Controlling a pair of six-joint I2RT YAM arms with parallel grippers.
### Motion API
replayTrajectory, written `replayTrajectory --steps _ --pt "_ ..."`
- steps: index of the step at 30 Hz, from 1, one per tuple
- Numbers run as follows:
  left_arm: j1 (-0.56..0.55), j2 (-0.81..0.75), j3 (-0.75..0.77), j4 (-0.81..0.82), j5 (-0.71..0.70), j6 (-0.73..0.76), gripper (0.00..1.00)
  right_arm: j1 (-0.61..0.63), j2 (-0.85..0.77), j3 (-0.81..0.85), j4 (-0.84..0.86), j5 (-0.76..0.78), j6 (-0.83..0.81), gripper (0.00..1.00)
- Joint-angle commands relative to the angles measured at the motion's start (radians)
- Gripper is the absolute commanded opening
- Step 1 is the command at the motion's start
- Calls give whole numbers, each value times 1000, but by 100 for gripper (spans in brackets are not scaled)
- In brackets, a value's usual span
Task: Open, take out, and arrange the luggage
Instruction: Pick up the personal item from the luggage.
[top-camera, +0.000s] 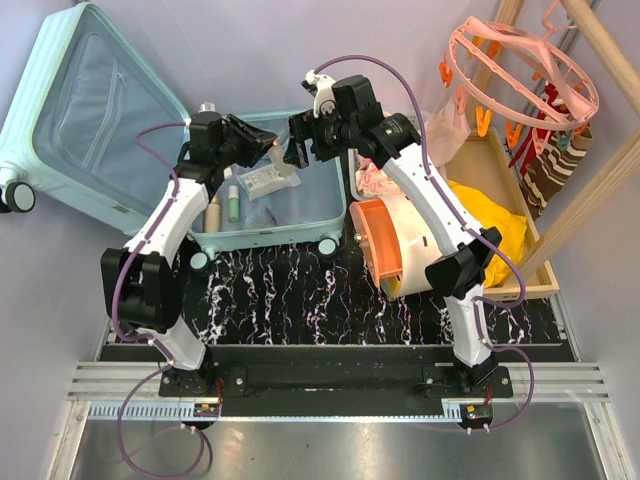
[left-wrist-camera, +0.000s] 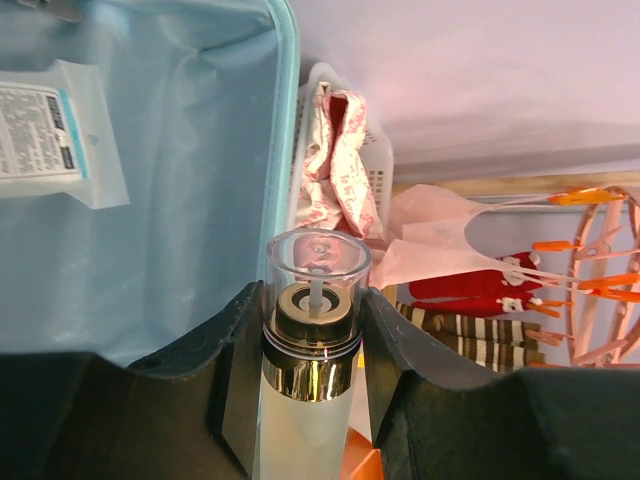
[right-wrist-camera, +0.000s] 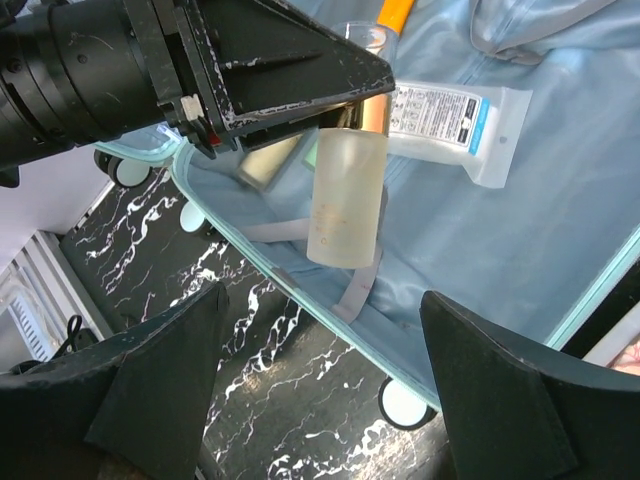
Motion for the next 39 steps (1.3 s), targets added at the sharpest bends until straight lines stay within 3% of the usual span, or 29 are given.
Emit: replayTrajectory --steps 1,13,17,19,24,31,32,33,35,36,39 --pt "-30 -75 8 119 55 -70 0 2 8 69 -38 -3 2 88" --pt "-91 -149 -44 146 87 -137 0 2 31 87 -72 -3 17 88" --pt "-120 -164 -56 149 98 -152 0 2 31 87 -78 -11 22 84" --pt "-134 -166 -64 151 100 -155 0 2 31 87 -81 -19 20 72" --pt "-156 -155 -65 200 121 -165 0 2 24 68 -90 -37 29 60" --pt "-183 -162 -59 171 115 -100 2 0 25 68 -92 -51 63 21" --pt "-183 -164 -49 160 112 -68 8 0 13 64 -92 -40 65 10" --pt "-182 -164 -42 157 113 -56 28 0 7 57 -90 -17 69 4" --pt "-183 -164 -29 117 120 -15 46 0 -16 46 -90 6 71 0" --pt "-183 -164 -27 114 123 -2 67 0 -24 40 -92 23 71 0" --pt "-183 -172 -3 102 135 61 83 0 -48 22 -90 43 77 0"
